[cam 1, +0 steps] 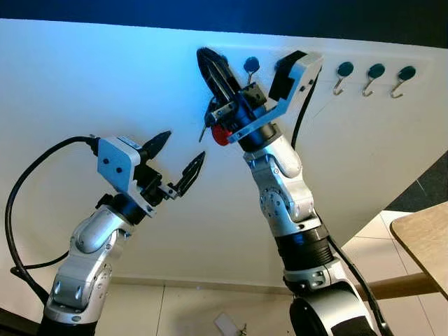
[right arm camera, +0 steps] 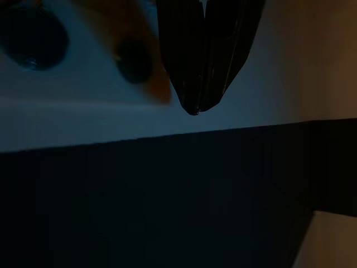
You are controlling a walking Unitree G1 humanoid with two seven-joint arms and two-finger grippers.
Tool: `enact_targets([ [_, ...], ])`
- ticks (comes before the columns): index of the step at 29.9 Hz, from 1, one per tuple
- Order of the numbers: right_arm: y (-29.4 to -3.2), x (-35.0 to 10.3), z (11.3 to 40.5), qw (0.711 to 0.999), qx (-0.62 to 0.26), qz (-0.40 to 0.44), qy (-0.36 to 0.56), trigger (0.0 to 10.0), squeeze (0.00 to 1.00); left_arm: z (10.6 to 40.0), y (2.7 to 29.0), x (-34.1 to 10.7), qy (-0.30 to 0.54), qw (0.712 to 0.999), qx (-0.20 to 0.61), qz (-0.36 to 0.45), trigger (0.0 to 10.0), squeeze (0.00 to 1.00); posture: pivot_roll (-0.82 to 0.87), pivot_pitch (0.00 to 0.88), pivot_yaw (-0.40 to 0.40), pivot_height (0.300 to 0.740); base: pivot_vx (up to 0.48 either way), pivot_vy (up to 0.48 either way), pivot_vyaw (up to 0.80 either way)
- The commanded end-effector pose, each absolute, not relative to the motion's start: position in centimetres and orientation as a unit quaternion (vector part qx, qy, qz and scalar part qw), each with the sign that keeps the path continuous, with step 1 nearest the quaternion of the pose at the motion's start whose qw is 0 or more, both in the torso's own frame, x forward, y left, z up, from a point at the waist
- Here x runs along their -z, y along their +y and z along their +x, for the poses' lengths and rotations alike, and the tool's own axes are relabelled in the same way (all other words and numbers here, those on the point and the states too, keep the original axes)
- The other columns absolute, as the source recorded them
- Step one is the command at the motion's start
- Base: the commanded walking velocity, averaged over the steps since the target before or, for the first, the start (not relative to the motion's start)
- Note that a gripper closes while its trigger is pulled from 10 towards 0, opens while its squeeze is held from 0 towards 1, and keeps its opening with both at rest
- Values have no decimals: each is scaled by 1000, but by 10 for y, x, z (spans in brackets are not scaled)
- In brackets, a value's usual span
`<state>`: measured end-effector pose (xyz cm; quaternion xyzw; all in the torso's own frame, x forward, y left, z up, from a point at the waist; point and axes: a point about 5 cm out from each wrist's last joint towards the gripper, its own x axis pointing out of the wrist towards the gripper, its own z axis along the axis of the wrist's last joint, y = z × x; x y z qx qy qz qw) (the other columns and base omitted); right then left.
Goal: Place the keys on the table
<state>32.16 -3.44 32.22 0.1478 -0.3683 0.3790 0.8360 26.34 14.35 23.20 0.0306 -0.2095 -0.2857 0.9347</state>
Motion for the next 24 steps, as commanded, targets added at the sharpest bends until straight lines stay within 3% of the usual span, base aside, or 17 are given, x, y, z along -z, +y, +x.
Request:
enact_targets([
  [1,-29,-333,320,826,-385,161,-378,2118,0,262,144,-230,-203,935,289,31,10000,0,57,133,-49,740,0,0,0],
  [11,-15,-333,308,804,-439,143,-375,2627,0,261,145,-231,-202,935,289,30,10000,0,58,141,-48,740,0,0,0],
  [12,-14,-329,306,802,-444,141,-374,3725,0,261,145,-231,-202,936,288,31,10000,0,58,138,-47,740,0,0,0],
  [13,-15,-322,301,799,-451,136,-374,7059,0,260,146,-230,-202,937,285,31,10000,0,58,143,-49,740,0,0,0],
  [14,-15,-322,301,799,-451,136,-374,7059,0,260,146,-230,-202,937,285,31,10000,0,58,143,-49,740,0,0,0],
  [15,-17,-310,294,797,-455,132,-373,10000,0,259,148,-229,-201,938,280,31,10000,0,57,141,-49,740,0,0,0],
  [24,-39,-277,278,808,-454,104,-360,10000,0,254,156,-225,-196,941,275,29,10000,0,60,134,-42,740,0,0,0],
])
